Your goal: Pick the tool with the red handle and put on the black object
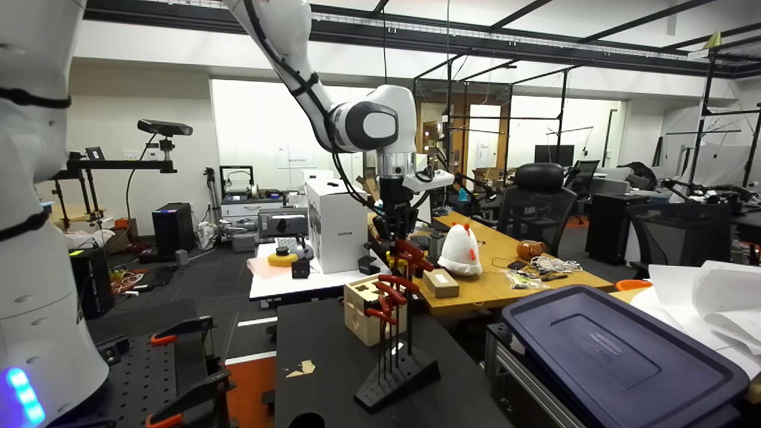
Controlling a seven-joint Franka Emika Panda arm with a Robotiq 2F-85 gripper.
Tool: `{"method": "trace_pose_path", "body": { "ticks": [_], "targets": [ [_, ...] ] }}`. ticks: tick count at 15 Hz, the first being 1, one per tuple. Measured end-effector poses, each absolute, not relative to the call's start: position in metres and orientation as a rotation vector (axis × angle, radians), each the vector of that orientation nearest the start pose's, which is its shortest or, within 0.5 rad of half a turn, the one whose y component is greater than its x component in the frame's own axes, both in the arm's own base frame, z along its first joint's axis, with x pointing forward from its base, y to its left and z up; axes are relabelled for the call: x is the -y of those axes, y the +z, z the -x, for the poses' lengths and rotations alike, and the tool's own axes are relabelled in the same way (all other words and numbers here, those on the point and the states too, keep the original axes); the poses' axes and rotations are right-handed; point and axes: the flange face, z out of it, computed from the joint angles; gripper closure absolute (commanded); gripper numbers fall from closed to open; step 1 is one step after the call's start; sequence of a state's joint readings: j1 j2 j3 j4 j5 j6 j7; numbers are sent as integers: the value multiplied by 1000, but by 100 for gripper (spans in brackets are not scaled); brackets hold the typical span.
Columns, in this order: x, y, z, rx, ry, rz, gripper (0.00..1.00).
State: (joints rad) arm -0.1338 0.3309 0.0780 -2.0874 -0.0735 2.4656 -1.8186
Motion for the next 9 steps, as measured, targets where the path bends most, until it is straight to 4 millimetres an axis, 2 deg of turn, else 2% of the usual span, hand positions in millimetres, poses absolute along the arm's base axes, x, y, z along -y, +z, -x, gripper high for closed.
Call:
{"method": "trace_pose_path", "body": {
  "ticks": [9],
  "targets": [
    [33, 264, -587, -2441, 8, -1907, 94]
  ]
}}
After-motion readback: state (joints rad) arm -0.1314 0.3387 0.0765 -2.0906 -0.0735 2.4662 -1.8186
